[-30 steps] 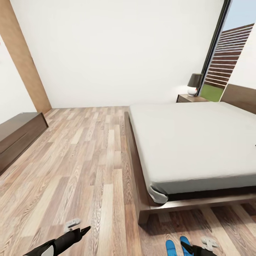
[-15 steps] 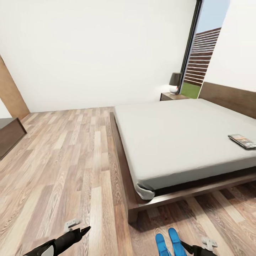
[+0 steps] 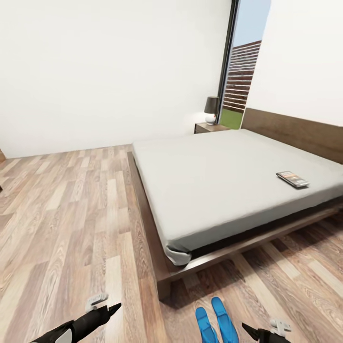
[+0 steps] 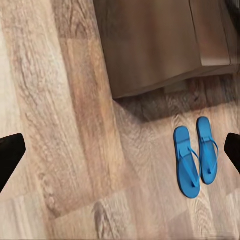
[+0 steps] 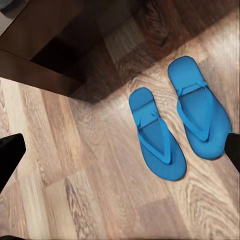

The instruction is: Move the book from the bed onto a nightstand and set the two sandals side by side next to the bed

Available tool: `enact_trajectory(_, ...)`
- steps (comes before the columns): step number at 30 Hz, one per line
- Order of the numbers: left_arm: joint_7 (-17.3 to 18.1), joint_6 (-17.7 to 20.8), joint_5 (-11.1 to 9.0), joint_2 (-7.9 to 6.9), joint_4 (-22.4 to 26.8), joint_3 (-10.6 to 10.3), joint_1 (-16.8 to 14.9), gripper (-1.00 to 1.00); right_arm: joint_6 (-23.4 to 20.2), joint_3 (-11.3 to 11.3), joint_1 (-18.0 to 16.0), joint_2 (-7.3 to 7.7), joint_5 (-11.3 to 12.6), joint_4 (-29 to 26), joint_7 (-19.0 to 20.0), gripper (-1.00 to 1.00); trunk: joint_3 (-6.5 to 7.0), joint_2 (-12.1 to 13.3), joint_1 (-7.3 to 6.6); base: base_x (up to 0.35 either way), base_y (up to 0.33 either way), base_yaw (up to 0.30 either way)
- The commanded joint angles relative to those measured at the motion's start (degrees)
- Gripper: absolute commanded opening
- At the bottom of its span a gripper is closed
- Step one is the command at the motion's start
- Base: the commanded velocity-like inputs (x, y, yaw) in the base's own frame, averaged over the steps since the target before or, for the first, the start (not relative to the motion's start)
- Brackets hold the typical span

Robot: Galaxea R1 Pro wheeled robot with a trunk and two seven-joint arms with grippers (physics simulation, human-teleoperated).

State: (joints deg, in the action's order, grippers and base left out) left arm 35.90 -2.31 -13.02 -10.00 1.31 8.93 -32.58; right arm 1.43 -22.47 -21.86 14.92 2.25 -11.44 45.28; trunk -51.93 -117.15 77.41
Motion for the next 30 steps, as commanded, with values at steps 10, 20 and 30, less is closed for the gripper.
enact_trajectory(10,0.2,-0.1,0.2,-0.02,-0.1,0.4,0.0,1.00,0.1,0.1,0.0,0.02,0.0,0.1,0.2,1.00,-0.05,0.0,-0.01,0.000,0.000,-0.284)
enact_trajectory(20,0.2,-0.2,0.2,-0.02,-0.1,0.4,0.0,1.00,0.1,0.1,0.0,0.02,0.0,0.1,0.2,1.00,-0.05,0.0,-0.01,0.000,0.000,-0.292)
enact_trajectory(30,0.2,-0.2,0.2,-0.02,-0.1,0.4,0.0,1.00,0.1,0.1,-0.1,0.02,0.0,0.1,0.2,1.00,-0.05,0.0,-0.01,0.000,0.000,-0.292)
